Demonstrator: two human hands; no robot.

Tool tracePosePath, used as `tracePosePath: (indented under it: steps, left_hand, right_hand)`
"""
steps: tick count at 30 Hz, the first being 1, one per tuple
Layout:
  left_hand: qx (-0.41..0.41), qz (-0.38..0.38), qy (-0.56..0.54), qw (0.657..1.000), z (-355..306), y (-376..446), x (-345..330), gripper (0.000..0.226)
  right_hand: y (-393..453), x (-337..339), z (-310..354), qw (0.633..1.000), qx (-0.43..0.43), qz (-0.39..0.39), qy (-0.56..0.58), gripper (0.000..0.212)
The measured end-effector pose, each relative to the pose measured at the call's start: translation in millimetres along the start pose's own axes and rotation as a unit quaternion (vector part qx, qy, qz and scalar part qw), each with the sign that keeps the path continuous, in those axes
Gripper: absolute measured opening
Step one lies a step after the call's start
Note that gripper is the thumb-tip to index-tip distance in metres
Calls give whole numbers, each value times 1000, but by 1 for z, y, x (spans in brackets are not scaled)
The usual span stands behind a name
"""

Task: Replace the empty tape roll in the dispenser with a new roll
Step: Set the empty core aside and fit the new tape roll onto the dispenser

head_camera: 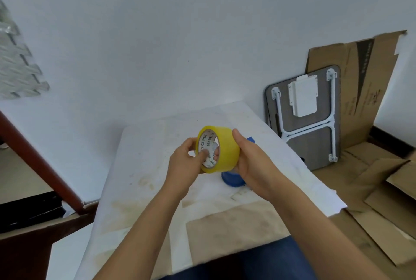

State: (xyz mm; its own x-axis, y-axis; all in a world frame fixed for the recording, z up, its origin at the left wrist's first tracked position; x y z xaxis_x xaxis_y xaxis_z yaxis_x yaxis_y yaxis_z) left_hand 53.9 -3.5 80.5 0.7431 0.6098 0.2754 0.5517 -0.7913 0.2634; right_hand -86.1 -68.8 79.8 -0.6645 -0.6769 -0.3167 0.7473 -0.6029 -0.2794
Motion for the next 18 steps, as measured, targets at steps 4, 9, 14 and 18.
tracePosePath:
  steps: [4, 9, 14, 18]
  left_hand:
    - [68, 53, -83, 993, 10, -7, -20, 28]
    - [-14, 62, 52, 997, 0, -6, -17, 28]
    - [-197, 55, 141, 969, -36, -7, -11, 31]
    - [-242, 108, 209, 941, -41, -4, -24, 31]
  right_hand:
    - [3, 12, -5, 998, -27, -49, 36, 61]
    - [6, 36, -22, 985, -73, -143, 66, 65]
    - [1, 50, -31, 969, -129, -211, 27, 71]
    - [0, 50, -28, 969, -130, -210, 12, 68]
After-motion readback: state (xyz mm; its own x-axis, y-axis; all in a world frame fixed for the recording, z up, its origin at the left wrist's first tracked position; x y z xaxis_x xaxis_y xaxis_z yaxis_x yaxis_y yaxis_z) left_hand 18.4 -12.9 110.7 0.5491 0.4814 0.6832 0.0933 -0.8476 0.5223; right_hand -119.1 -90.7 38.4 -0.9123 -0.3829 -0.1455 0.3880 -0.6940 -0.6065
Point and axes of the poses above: each hand's wrist, its own y-axis towards the middle knuckle, its own x-axis out of the back of the hand, z = x × y, the point moved 8 cm from there along y, towards the middle knuckle, and after that the axes turned 12 degrees about -x, right-handed, at the moved point
